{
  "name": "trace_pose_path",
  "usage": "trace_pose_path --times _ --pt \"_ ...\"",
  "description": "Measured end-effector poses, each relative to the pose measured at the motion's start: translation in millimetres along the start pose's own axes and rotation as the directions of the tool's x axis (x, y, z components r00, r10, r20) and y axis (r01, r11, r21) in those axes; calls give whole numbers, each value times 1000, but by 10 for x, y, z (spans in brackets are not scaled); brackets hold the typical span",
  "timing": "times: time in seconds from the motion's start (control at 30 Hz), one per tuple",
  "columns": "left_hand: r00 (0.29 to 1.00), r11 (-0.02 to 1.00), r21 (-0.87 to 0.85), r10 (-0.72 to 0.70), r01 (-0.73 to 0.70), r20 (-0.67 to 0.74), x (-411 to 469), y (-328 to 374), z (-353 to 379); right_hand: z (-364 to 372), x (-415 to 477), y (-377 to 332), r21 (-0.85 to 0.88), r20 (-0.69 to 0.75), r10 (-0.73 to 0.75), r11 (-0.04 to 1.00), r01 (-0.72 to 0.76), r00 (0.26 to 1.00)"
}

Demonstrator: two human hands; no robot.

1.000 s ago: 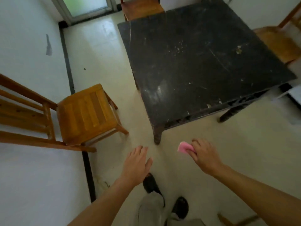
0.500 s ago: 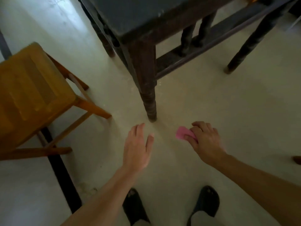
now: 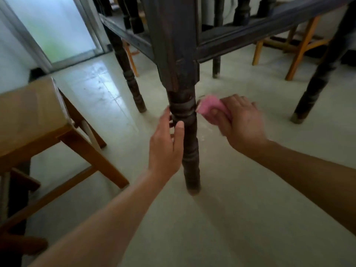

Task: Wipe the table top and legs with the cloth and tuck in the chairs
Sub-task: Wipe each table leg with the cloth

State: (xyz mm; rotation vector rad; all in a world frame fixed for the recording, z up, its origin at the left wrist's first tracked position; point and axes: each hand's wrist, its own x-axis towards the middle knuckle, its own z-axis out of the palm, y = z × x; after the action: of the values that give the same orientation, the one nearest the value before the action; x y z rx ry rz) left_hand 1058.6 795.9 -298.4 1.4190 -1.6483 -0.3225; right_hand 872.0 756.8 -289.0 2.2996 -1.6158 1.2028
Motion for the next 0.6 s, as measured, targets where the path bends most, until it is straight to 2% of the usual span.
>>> trace_pose_path --times 0.13,0.2,0.23,0.27,0.33,0.37,0.4,0.43,0.5,0.53,0.6 --pt "992 995 -39 93 -97 -86 16 -33 -26 -88 305 -111 336 -82 171 932 -134 982" --pt "986 992 -6 123 -125 -115 112 -31 -106 -133 311 -266 450 -124 178 887 -105 976" --pt "981 992 2 123 -125 -146 178 7 -167 -137 212 -390 445 -123 96 895 -32 988" --pt "975 993 -2 114 -116 -189 246 66 -235 -114 63 -478 408 -87 -46 910 78 995" --pt "965 993 -22 105 -114 -242 358 213 -360 59 -358 -508 209 108 -340 927 313 934" --pt "965 992 -26 117 -126 -235 387 273 -404 148 -525 -426 95 201 -413 911 402 888" --pt "966 988 -14 148 -154 -211 406 304 -438 182 -571 -314 90 259 -388 921 378 885" --pt "965 981 10 195 -196 -174 417 312 -468 156 -512 -235 123 237 -315 948 294 919" --pt "953 958 58 284 -280 -102 461 296 -531 2 -245 -200 196 26 -152 970 145 988" --pt "948 951 59 307 -302 -87 507 289 -563 -82 -58 -243 245 -81 -73 965 91 994" --pt "945 949 35 314 -312 -97 598 313 -634 -136 200 -406 387 -174 117 921 -41 978"
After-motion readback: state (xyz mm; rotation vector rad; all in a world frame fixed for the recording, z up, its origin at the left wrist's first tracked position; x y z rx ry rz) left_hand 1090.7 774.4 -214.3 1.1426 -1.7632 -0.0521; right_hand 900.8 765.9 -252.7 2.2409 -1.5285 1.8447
